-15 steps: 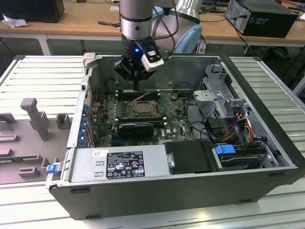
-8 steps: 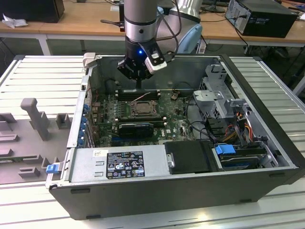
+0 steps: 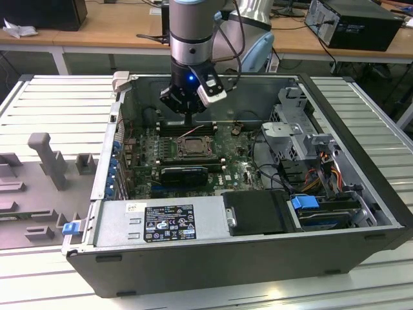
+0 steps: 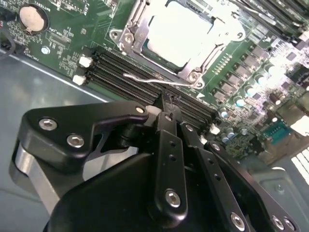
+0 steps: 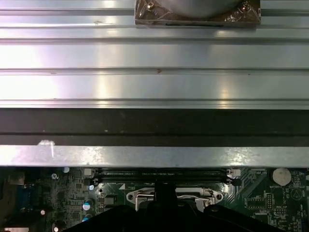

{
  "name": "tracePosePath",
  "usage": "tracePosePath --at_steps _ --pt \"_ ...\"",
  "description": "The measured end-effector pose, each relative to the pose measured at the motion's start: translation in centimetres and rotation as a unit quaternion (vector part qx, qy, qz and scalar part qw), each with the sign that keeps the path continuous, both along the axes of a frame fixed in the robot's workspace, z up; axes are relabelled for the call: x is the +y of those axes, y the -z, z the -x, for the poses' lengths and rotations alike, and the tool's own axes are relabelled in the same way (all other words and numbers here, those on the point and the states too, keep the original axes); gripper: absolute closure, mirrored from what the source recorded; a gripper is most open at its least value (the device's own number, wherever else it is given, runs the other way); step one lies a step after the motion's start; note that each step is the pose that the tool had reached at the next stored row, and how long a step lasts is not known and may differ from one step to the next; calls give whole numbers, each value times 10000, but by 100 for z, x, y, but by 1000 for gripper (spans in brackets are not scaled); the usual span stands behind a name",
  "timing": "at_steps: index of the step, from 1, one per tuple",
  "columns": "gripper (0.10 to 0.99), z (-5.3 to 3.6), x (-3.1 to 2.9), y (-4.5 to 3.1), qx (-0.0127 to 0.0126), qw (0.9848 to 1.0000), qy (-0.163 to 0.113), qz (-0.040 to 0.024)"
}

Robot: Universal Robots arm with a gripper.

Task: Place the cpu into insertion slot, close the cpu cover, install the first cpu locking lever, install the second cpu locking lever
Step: 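Install the first cpu locking lever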

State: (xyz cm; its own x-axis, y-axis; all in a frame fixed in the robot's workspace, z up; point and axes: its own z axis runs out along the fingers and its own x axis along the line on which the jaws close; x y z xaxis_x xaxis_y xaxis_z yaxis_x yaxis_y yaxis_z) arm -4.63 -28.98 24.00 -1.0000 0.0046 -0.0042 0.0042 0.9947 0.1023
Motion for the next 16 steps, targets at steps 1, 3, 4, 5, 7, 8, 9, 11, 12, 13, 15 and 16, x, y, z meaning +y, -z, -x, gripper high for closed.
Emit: tracePosePath --at_steps 1,3,4,5,7,8,9,11,12,13,15,16 --pt "980 -18 0 13 0 10000 -1 0" --pt "980 -67 1 41 0 10000 -8 0" --pt "980 -79 1 52 0 10000 -13 1" --pt "980 -86 1 65 0 10000 -25 0" --pt "980 -89 2 83 -2 9999 -145 0" --pt "980 -92 3 89 -3 9998 -185 1" --pt "980 -103 5 95 -2 9998 -204 1" --pt "980 -127 10 110 -3 9998 -204 1" --pt "980 -137 14 114 -3 9998 -205 1" --pt "980 -148 20 120 -2 9998 -204 0" --pt "980 -176 34 135 -2 9998 -205 1" --pt "980 -188 38 144 -3 9998 -205 0"
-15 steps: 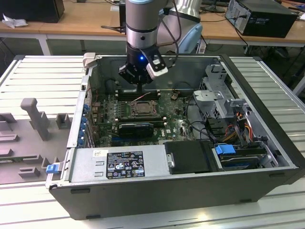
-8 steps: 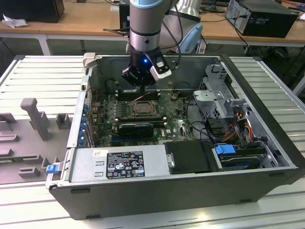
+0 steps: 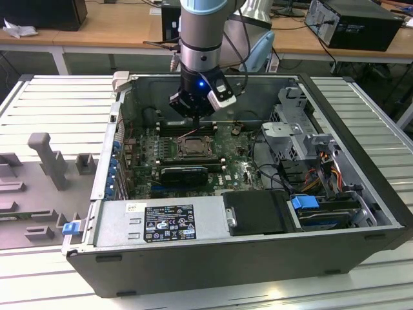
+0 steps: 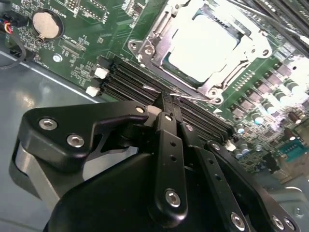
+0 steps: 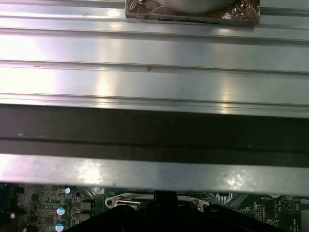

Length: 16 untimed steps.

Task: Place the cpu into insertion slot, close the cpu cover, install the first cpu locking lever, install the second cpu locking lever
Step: 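Install the first cpu locking lever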

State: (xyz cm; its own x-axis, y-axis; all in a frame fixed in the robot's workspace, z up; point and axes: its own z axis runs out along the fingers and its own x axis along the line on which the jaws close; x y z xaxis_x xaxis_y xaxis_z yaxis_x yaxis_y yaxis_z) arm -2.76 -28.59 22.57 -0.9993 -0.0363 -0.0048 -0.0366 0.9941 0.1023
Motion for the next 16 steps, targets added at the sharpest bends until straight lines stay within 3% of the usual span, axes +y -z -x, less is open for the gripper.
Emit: tracePosePath --at_steps 6,9,16 --pt "980 -51 18 96 1 10000 0 1" --pt "980 -52 -29 103 0 10000 0 -1" --pt "980 -86 -18 137 0 10000 1 -14"
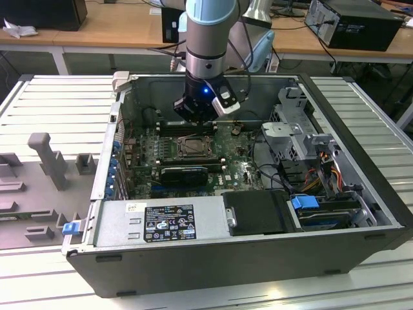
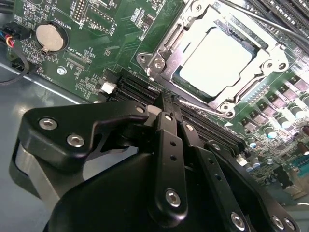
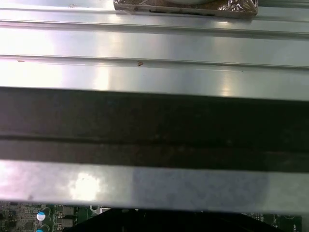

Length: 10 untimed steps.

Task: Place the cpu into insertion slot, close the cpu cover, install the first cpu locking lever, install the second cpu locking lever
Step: 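Install the first cpu locking lever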

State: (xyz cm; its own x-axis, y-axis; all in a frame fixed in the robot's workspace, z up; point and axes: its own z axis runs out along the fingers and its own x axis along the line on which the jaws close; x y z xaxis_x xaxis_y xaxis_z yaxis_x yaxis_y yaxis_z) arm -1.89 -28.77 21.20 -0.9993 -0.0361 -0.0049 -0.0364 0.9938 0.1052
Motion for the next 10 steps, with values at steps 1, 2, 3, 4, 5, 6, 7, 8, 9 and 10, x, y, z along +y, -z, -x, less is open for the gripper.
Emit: tracePosePath --at_steps 1,2,3,4,5,6,7,8,9,10 --pt "980 -1 3 6 1 10000 -1 -1" --pt "980 -3 8 16 1 10000 -3 -2" --pt "980 -3 17 24 1 10000 -2 -2" --pt "980 -4 25 30 0 10000 -2 -2" --pt "980 -5 32 39 0 10000 -3 -3" --pt "980 -7 35 45 0 10000 -3 0" --pt "980 -8 37 49 0 10000 -3 5" --pt "980 -7 37 52 1 10000 -3 10" --pt "980 -7 37 52 1 10000 -3 10" --pt "980 -6 35 52 1 10000 -2 10"
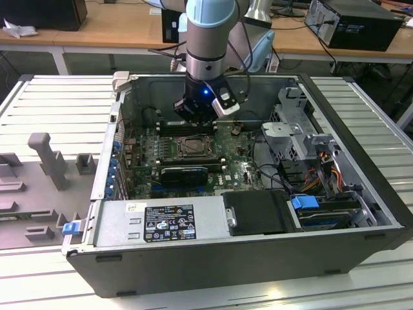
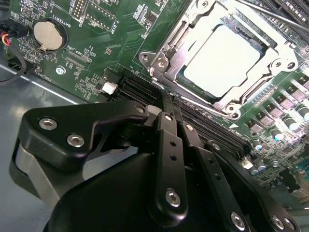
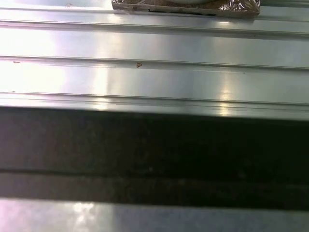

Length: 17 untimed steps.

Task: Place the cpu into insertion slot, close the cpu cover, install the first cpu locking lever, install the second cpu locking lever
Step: 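Install the first cpu locking lever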

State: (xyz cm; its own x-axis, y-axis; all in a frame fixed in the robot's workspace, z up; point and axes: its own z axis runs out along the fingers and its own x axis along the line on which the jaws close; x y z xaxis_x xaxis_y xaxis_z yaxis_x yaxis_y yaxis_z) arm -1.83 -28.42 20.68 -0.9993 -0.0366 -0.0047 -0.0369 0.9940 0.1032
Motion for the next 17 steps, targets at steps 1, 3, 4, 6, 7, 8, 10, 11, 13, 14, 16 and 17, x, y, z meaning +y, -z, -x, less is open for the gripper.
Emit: tracePosePath --at_steps 1,3,4,6,7,8,10,11,13,14,16,17 --pt "980 0 -2 -2 0 10000 0 0" --pt "980 0 -6 -10 0 10000 -1 -1" --pt "980 1 -7 -20 0 10000 0 -1" --pt "980 2 -8 -58 0 10000 -1 0" --pt "980 5 -8 -75 -1 10000 0 0" --pt "980 12 -8 -84 -1 10000 -1 -1" --pt "980 44 -8 -113 0 10000 0 0" --pt "980 53 -8 -126 0 10000 0 0" --pt "980 58 -8 -135 -1 10000 -1 -1" --pt "980 58 -11 -135 -1 10000 -1 -2" --pt "980 59 -13 -135 0 10000 0 -1" --pt "980 59 -14 -132 0 10000 0 -1"
